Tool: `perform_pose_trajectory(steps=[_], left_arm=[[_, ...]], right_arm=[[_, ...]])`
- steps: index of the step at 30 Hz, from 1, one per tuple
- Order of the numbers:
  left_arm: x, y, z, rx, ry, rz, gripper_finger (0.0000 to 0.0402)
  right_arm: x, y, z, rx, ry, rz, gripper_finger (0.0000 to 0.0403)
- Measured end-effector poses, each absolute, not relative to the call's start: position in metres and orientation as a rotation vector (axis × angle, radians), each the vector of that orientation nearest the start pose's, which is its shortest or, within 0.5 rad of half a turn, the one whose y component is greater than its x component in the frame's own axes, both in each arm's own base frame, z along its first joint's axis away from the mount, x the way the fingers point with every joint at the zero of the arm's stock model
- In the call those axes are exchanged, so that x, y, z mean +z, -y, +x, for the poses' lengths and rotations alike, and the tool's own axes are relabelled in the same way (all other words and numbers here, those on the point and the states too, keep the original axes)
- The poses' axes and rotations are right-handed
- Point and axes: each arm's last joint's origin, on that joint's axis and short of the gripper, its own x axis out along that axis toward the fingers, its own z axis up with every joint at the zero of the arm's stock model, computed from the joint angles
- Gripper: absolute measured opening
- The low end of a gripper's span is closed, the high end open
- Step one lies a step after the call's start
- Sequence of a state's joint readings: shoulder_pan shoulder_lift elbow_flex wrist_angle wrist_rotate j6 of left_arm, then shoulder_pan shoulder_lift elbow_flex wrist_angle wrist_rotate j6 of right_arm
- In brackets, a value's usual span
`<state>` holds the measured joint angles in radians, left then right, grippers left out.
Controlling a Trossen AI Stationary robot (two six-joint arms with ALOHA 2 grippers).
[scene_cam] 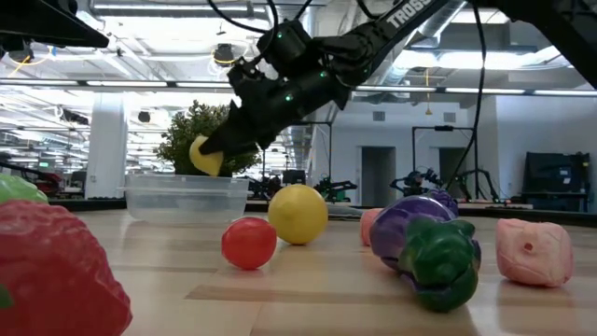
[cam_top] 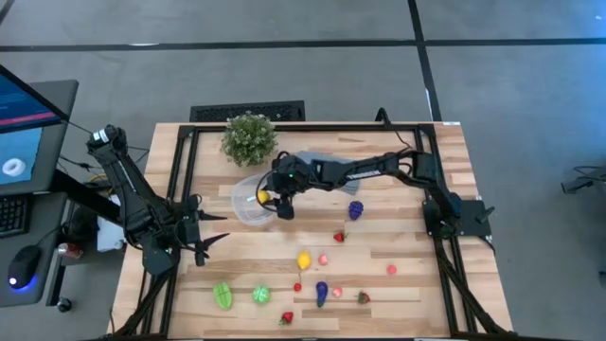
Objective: Pick and placing Produce into tupperware
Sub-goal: Put the left lemon into the transparent bin
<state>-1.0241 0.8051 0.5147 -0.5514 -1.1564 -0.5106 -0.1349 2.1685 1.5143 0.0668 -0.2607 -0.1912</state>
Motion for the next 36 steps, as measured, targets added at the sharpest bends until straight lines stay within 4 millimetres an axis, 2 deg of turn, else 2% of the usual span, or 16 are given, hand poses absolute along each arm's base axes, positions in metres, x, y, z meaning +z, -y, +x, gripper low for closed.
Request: perform_pose_trajectory(steps=[14,31,36], left_arm=[[0.222,0.1073,0.0964,0.218,-0.336,0.244,0.0192],[0.2223,0.1074,0.0965,0.221,-0.331,0.237,0.0192],[0.2222,0.1074,0.0965,0.221,-0.332,0.237,0.0192]], right_arm=[[0.1589,0.06,0.4693,0.174,-0.666,-0.037,0.0235],[0.1578,0.0598,0.4684,0.176,-0.68,-0.026,0.0236],[0.1579,0.0597,0.4684,0.176,-0.68,-0.025,0.0249]])
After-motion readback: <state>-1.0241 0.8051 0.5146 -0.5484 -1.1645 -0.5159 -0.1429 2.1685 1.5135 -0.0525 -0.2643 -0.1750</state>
